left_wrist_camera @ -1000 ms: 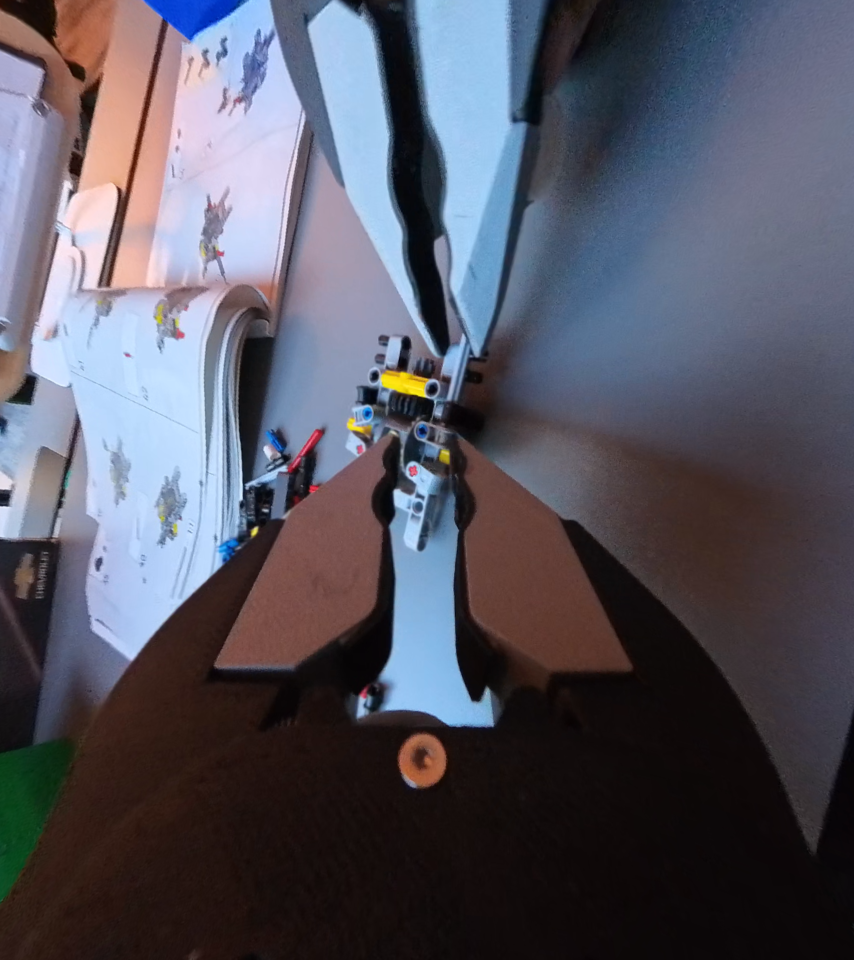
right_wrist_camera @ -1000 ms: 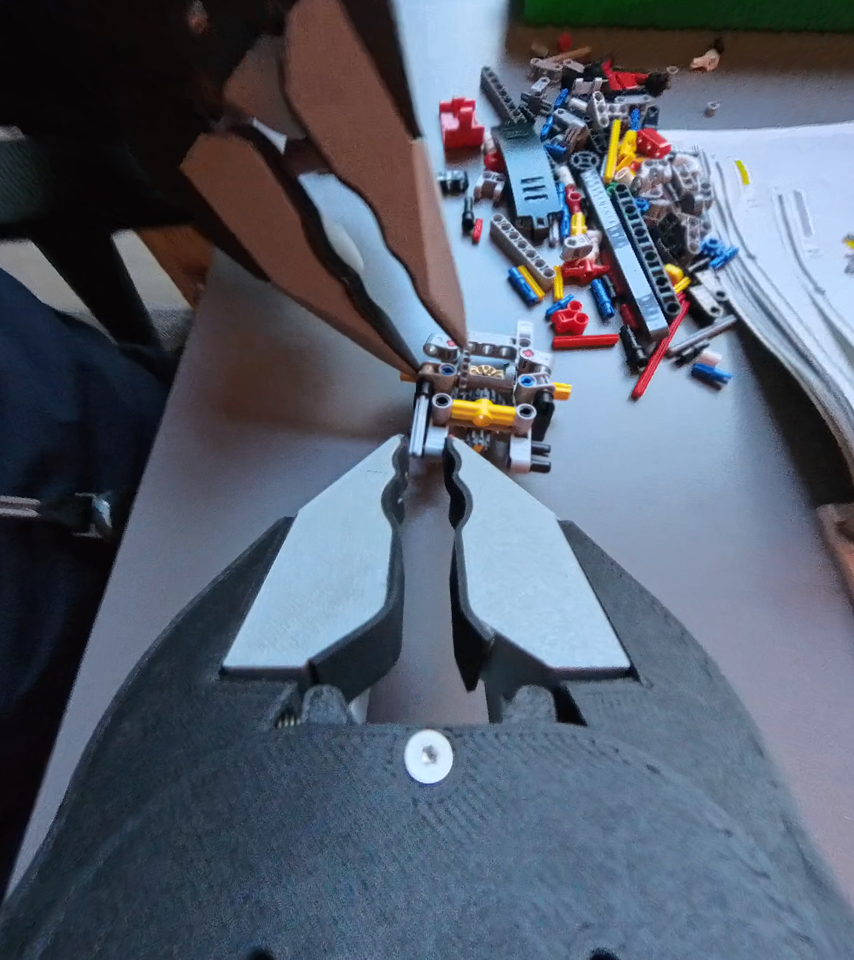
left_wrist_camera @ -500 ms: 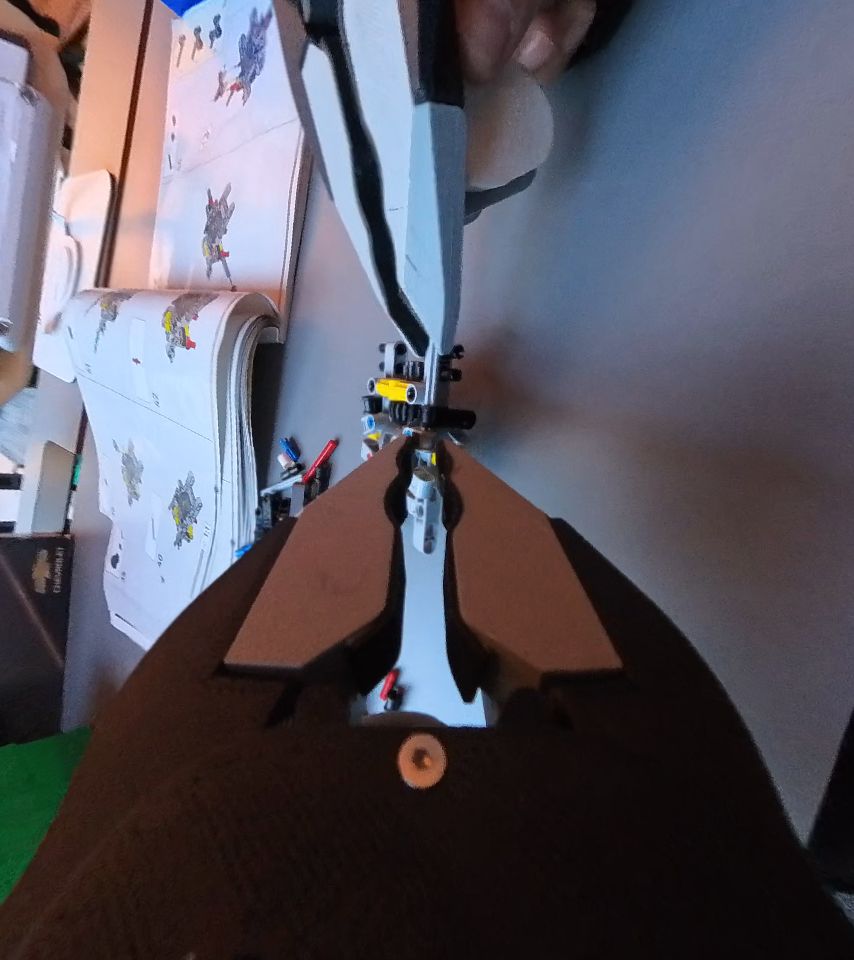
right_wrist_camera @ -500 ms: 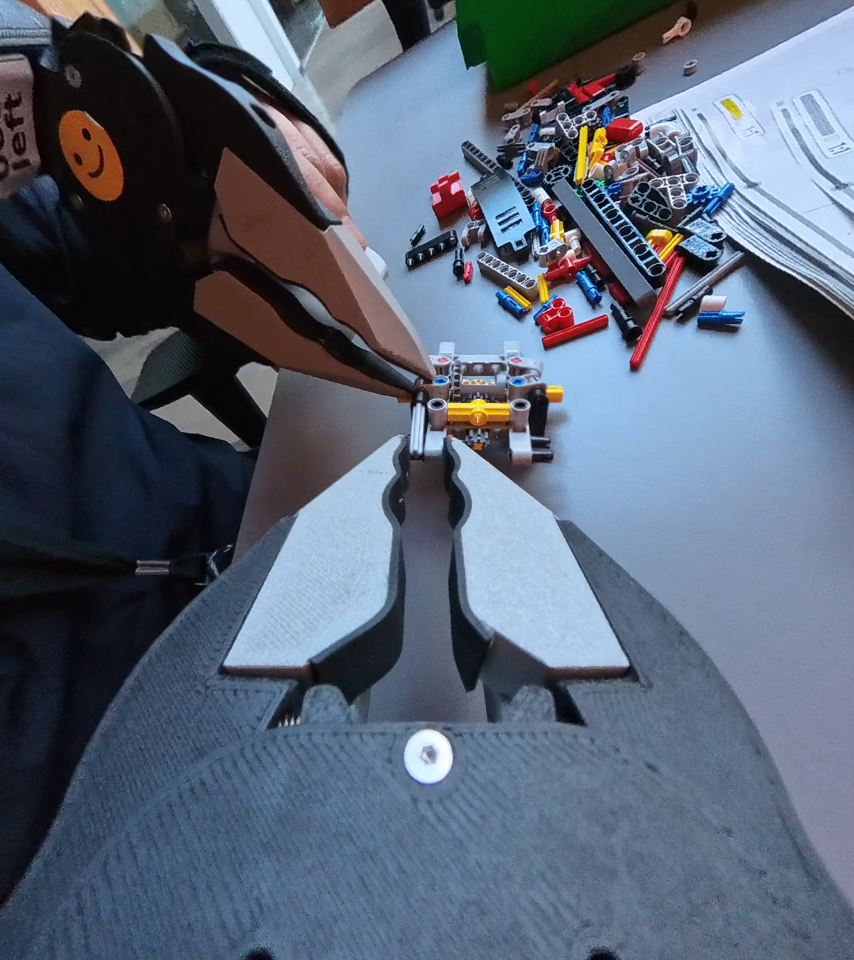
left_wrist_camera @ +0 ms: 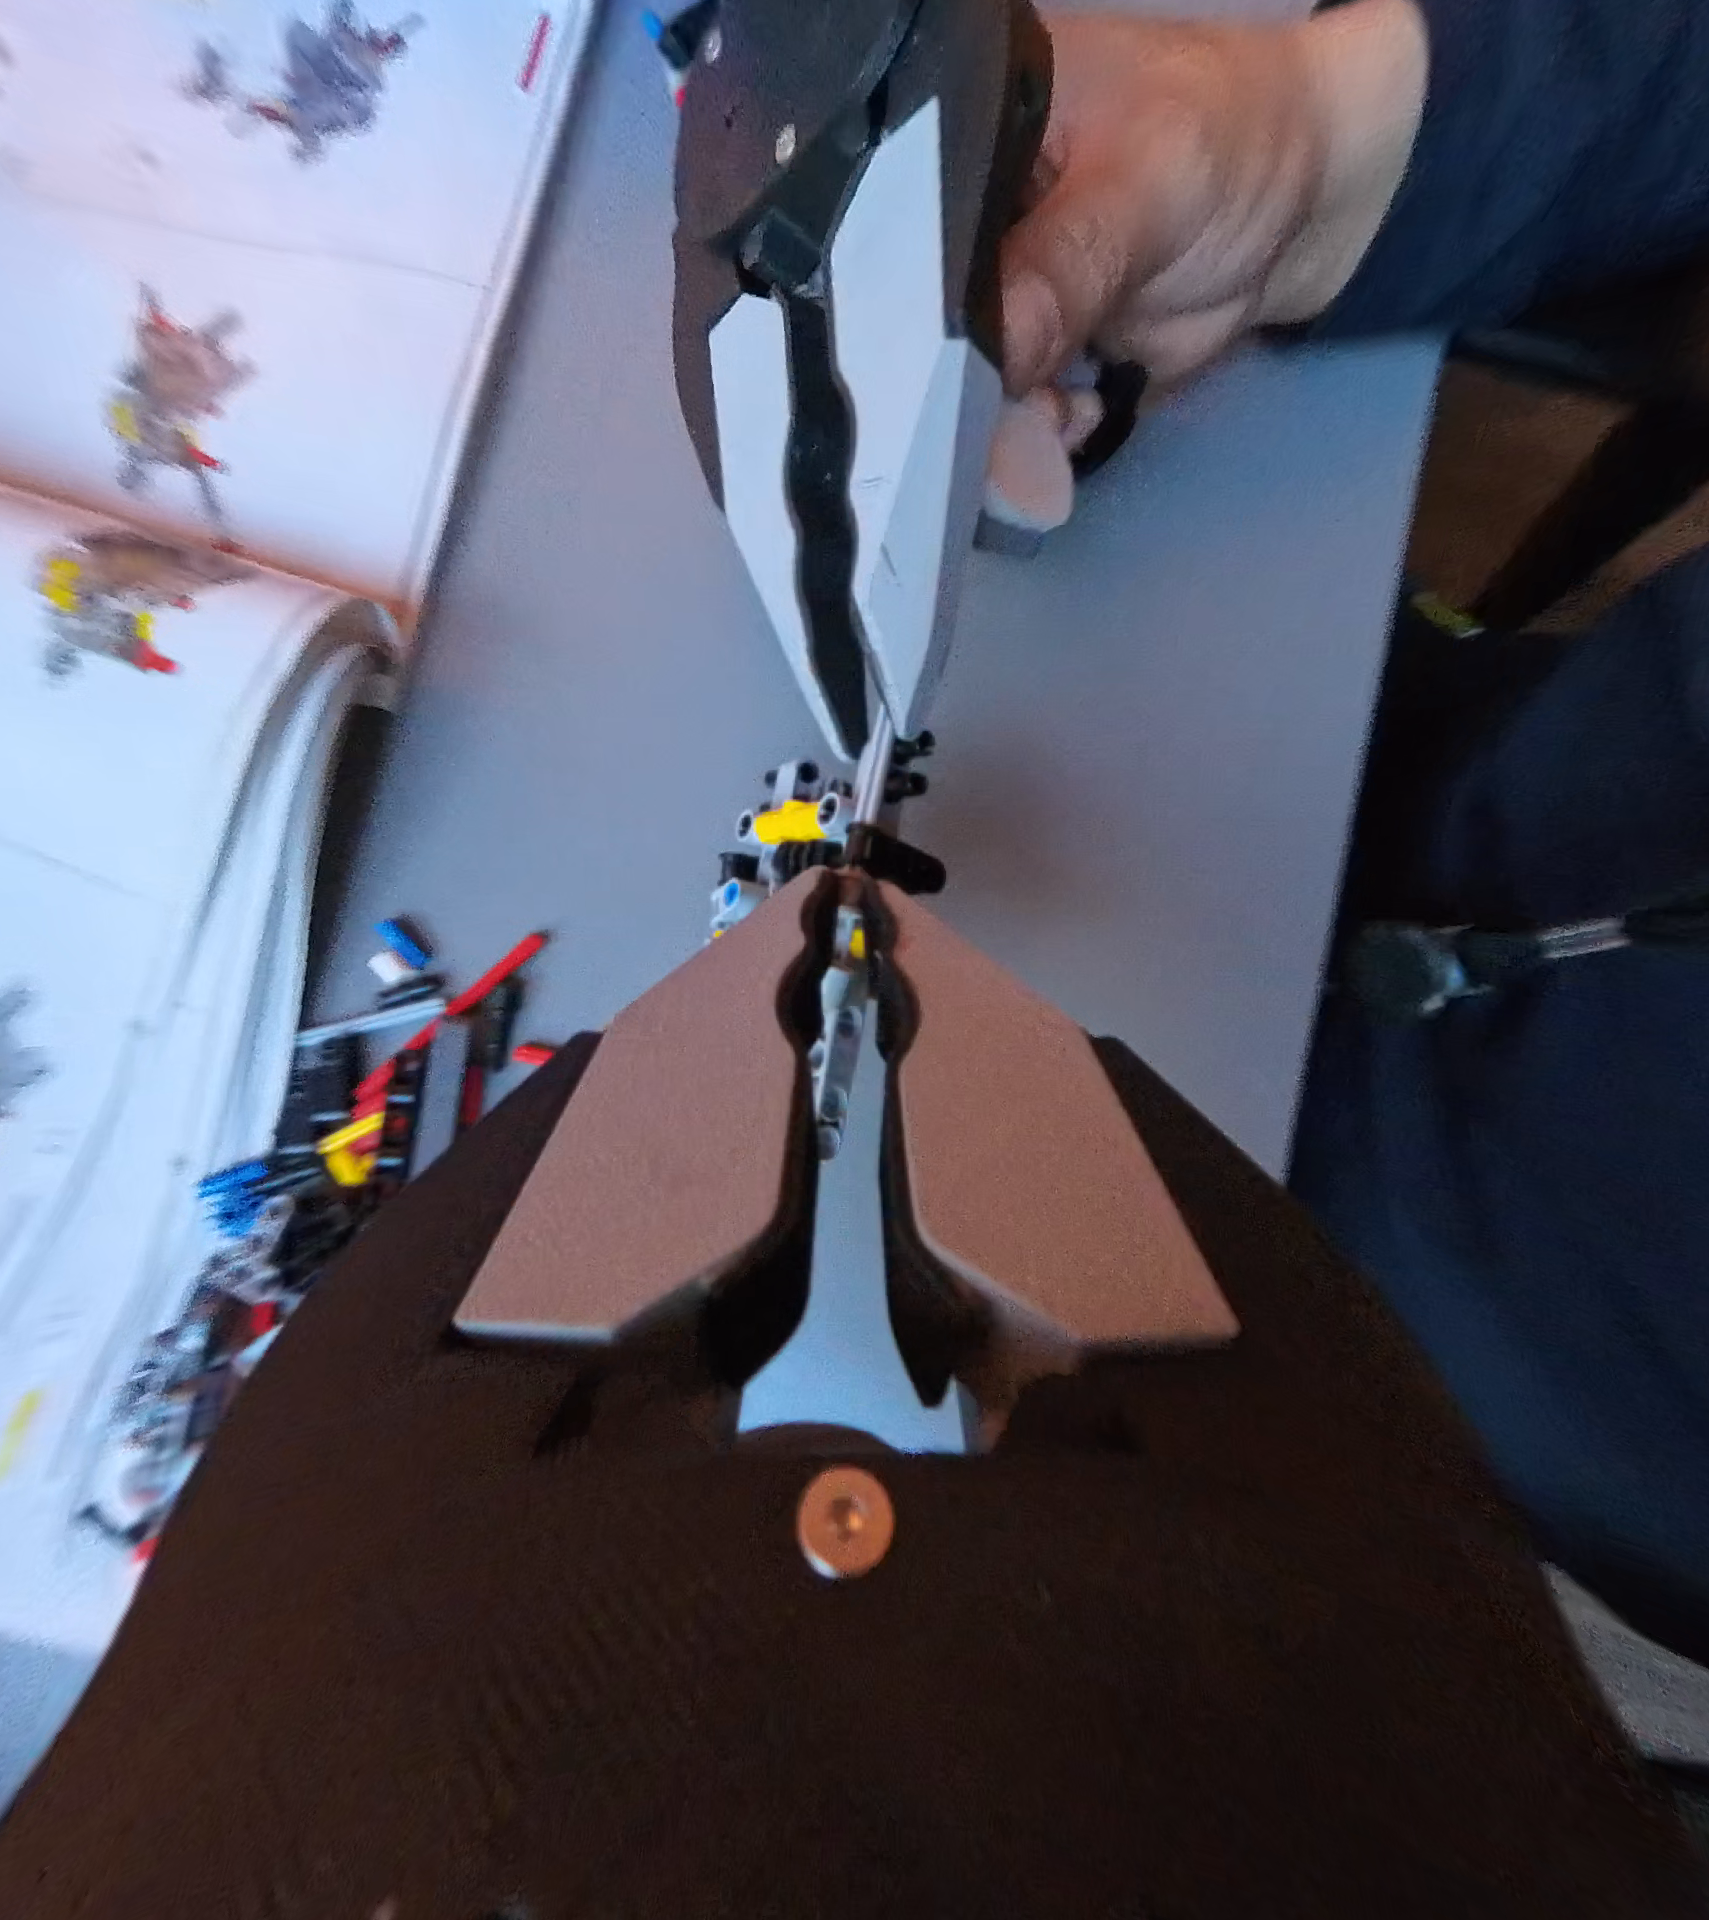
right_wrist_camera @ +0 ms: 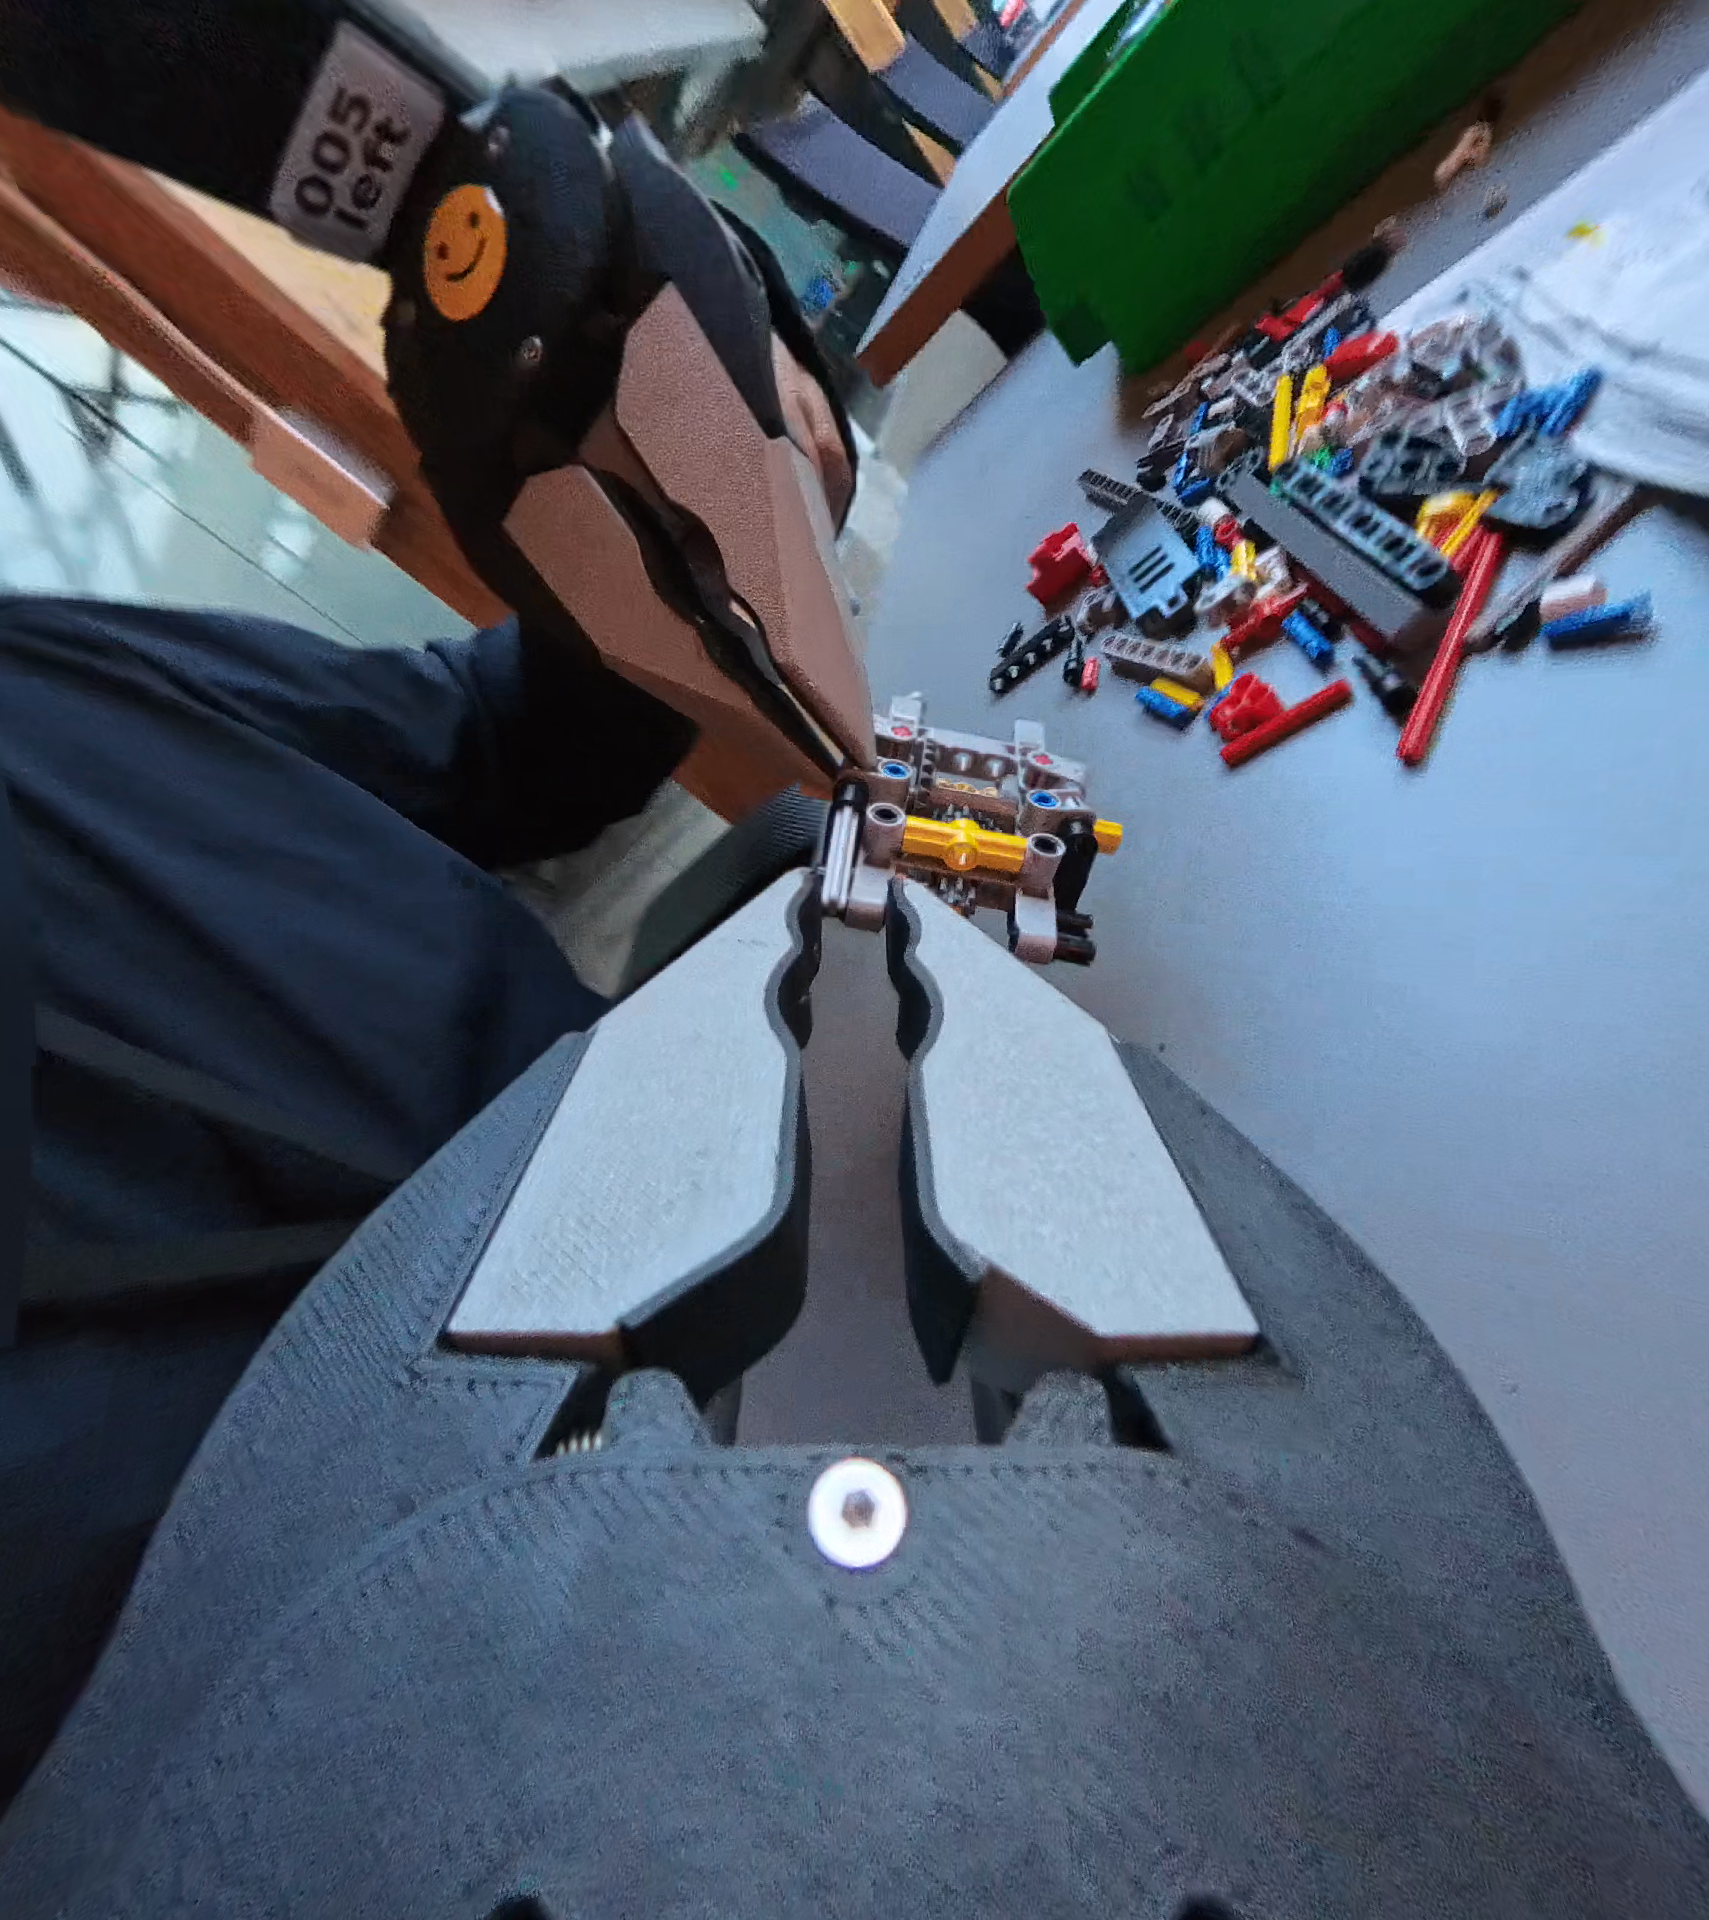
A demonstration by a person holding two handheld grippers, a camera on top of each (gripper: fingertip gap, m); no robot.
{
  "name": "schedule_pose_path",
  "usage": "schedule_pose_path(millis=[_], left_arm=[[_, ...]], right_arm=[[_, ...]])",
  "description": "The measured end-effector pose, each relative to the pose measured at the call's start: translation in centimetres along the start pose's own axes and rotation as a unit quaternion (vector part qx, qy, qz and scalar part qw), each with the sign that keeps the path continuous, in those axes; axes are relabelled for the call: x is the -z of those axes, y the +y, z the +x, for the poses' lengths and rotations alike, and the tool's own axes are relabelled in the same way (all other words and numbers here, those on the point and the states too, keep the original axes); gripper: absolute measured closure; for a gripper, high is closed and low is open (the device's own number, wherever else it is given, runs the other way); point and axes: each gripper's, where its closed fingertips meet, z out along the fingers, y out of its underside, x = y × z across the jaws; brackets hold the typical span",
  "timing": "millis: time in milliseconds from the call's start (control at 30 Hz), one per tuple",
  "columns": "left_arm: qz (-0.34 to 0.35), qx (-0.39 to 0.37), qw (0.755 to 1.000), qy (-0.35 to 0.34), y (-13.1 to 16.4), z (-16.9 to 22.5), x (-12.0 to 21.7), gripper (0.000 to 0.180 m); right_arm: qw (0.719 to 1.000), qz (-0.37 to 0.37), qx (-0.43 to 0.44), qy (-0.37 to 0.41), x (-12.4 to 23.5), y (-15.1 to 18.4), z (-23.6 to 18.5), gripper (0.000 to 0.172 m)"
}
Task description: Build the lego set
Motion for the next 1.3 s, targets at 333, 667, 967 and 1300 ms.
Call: schedule_pose_path(millis=[333, 667, 967, 1300], left_arm=[[-0.031, 0.101, 0.983, 0.152, 1.2, -1.2, -2.9, 0.18], [-0.031, 0.02, 0.998, 0.049, 3.5, -2.5, -1.8, 0.171], [-0.054, -0.083, 0.992, -0.075, 7.5, -4.1, -3.1, 0.153], [0.04, -0.052, 0.997, -0.036, 5.8, -2.6, -3.0, 0.18]], right_arm=[[0.993, -0.074, 0.046, 0.074, 1.0, 2.1, 1.8, 0.149], [0.962, -0.127, 0.161, 0.183, 2.3, 2.7, 3.6, 0.14], [0.937, -0.166, 0.21, 0.223, 0.7, 3.9, 4.4, 0.131], [0.912, -0.21, 0.262, 0.237, 0.6, 5.2, 4.6, 0.149]])
